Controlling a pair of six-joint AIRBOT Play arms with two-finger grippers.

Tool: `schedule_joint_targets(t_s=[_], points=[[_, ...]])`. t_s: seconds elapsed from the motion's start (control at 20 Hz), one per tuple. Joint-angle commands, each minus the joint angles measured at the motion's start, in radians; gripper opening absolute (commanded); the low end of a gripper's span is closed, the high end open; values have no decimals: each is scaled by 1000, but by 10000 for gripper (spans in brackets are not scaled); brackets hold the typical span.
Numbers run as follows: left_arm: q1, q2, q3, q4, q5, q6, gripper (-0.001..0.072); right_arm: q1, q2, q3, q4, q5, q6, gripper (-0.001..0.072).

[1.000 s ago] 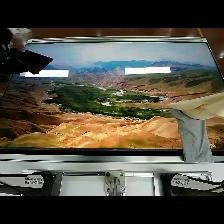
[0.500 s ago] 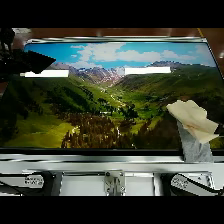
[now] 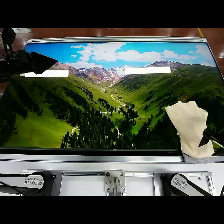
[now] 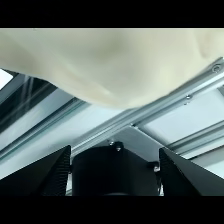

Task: Fold the shirts.

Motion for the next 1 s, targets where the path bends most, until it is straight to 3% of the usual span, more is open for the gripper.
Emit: schedule_joint_targets(t_s=[0.0,0.2,0.25,0.3,0.35,0.4,0.45,0.95], points=[[-63,1,2,375,104,-129,36,-1,53,148,-18,-10,-11,655],[-274,0,38,1029,89,-335,36,92,153,369,298,-431,-11,655],[-340,-1,49,1188,72,-405,37,167,165,368,315,-476,-10,651],[-401,-3,55,1310,46,-457,87,257,153,365,256,-443,-5,559],[-458,-8,55,1384,19,-480,372,354,122,353,171,-375,25,551],[-501,-14,55,1413,5,-482,626,434,80,340,126,-311,50,604],[-533,-20,55,1417,8,-482,683,478,40,336,121,-268,80,684],[-562,-26,55,1376,6,-482,670,600,-47,336,148,-255,75,683]])
